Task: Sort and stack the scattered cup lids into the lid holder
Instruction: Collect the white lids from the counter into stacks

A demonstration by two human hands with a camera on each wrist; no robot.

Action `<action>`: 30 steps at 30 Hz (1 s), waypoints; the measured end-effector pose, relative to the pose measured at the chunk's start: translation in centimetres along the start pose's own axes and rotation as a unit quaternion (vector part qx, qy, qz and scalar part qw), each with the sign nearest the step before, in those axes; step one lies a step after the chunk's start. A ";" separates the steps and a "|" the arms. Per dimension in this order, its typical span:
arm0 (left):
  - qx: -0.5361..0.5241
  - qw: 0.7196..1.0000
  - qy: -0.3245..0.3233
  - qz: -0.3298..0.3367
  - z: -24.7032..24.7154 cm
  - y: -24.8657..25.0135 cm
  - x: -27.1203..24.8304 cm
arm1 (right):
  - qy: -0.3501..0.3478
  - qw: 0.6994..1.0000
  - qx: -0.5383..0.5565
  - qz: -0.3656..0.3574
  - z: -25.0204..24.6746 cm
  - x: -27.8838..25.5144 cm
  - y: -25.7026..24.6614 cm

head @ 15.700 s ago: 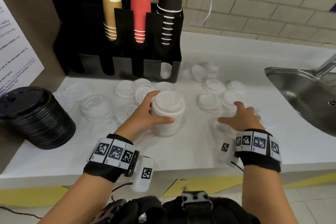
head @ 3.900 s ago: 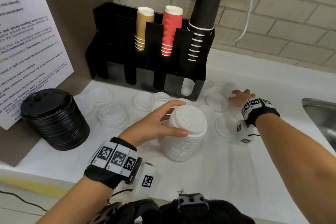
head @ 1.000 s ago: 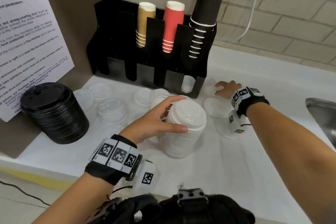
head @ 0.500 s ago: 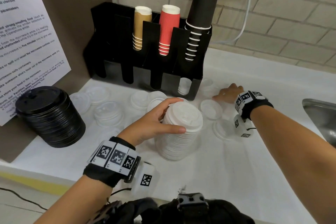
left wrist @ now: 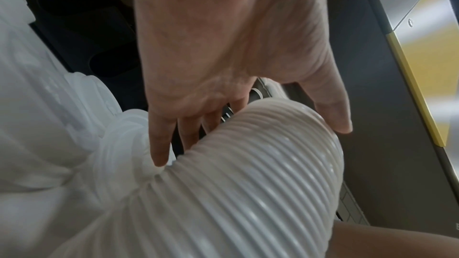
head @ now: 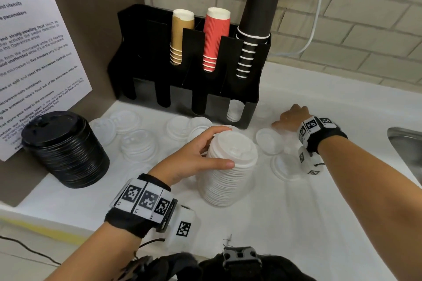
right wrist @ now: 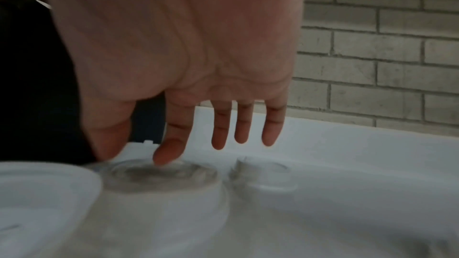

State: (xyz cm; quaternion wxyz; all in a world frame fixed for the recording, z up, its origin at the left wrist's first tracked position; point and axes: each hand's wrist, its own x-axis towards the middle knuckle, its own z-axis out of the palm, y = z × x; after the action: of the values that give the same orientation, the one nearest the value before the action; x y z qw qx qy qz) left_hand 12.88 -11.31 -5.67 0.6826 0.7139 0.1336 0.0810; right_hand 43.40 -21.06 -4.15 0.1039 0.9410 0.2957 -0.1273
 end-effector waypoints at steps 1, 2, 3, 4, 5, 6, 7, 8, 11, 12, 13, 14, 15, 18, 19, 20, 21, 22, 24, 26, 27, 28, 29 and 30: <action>0.000 1.000 0.001 -0.001 -0.1 0.0 0.1 | 0.000 1.000 0.009 -0.006 -0.1 0.1 0.3; -0.001 1.000 0.000 -0.002 -0.1 0.0 0.1 | -0.001 0.999 0.035 -0.018 0.0 0.4 0.6; -0.002 1.000 -0.001 -0.002 -0.2 0.0 0.1 | 0.000 0.997 0.067 -0.027 0.2 0.6 0.9; -0.003 1.000 -0.003 -0.001 -0.2 0.0 0.1 | -0.002 0.996 0.089 -0.032 0.5 0.7 1.1; -0.002 1.000 -0.004 0.001 -0.2 0.0 0.2 | -0.008 0.995 0.099 -0.032 0.8 0.7 1.1; -0.001 1.000 -0.005 0.002 -0.2 0.0 0.2 | -0.015 0.995 0.098 -0.031 1.1 0.8 1.0; 0.000 1.000 -0.006 0.001 -0.2 0.0 0.2 | -0.018 0.995 0.098 -0.032 1.4 0.8 0.9; 0.002 1.000 -0.007 0.000 -0.3 -0.1 0.2 | -0.019 0.995 0.097 -0.032 1.6 1.0 0.9; 0.011 1.000 -0.015 0.000 -0.3 -0.3 0.3 | -0.009 0.992 0.117 -0.034 1.5 1.2 1.5; 0.015 1.000 -0.018 0.000 -0.3 -0.3 0.2 | -0.002 0.990 0.135 -0.035 1.3 1.2 1.8; 0.017 1.000 -0.020 0.000 -0.2 -0.3 0.2 | 0.003 0.988 0.146 -0.039 1.1 1.1 2.1; 0.018 1.000 -0.021 0.001 -0.1 -0.4 0.2 | -0.001 0.988 0.147 -0.047 1.0 1.0 2.3; 0.020 1.000 -0.021 0.002 -0.1 -0.4 0.2 | -0.019 0.988 0.142 -0.057 1.0 0.8 2.3; 0.028 0.999 -0.016 0.007 0.1 -0.2 0.2 | -0.084 0.989 0.099 -0.077 1.4 -0.1 2.0; 0.030 0.999 -0.014 0.008 0.2 -0.1 0.1 | -0.082 0.990 0.087 -0.072 1.7 -0.2 1.9; 0.032 0.999 -0.013 0.008 0.2 -0.1 0.1 | -0.069 0.992 0.084 -0.060 2.0 -0.4 1.9; 0.033 0.999 -0.013 0.008 0.2 -0.2 0.0 | -0.051 0.994 0.085 -0.049 2.2 -0.5 2.0; 0.032 0.999 -0.013 0.008 0.2 -0.2 0.0 | -0.038 0.995 0.084 -0.036 2.2 -0.7 2.1; 0.022 1.000 -0.004 0.006 0.3 -0.4 -0.1 | -0.023 0.996 0.089 -0.009 1.7 -1.4 2.4; 0.011 1.000 0.011 0.005 0.6 -0.4 -0.1 | 0.007 0.992 0.124 0.013 0.4 -2.5 2.9; 0.009 1.000 0.014 0.006 0.7 -0.4 -0.1 | 0.020 0.986 0.165 0.012 -0.3 -3.3 3.1; 0.011 1.000 0.013 0.008 0.8 -0.4 -0.1 | 0.025 0.975 0.220 0.000 -0.8 -4.2 3.2; 0.011 1.000 0.009 0.010 0.9 -0.5 -0.1 | 0.025 0.960 0.279 -0.021 -1.3 -5.3 3.0; 0.011 1.000 0.006 0.011 0.9 -0.5 -0.1 | 0.025 0.941 0.335 -0.046 -1.4 -6.7 2.6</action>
State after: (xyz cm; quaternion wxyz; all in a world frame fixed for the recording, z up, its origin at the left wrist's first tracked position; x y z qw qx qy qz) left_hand 13.05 -12.19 -6.19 0.6729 0.7224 0.1304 0.0910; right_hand 39.88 -26.34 -0.49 -0.2302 0.9098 0.2813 -0.2004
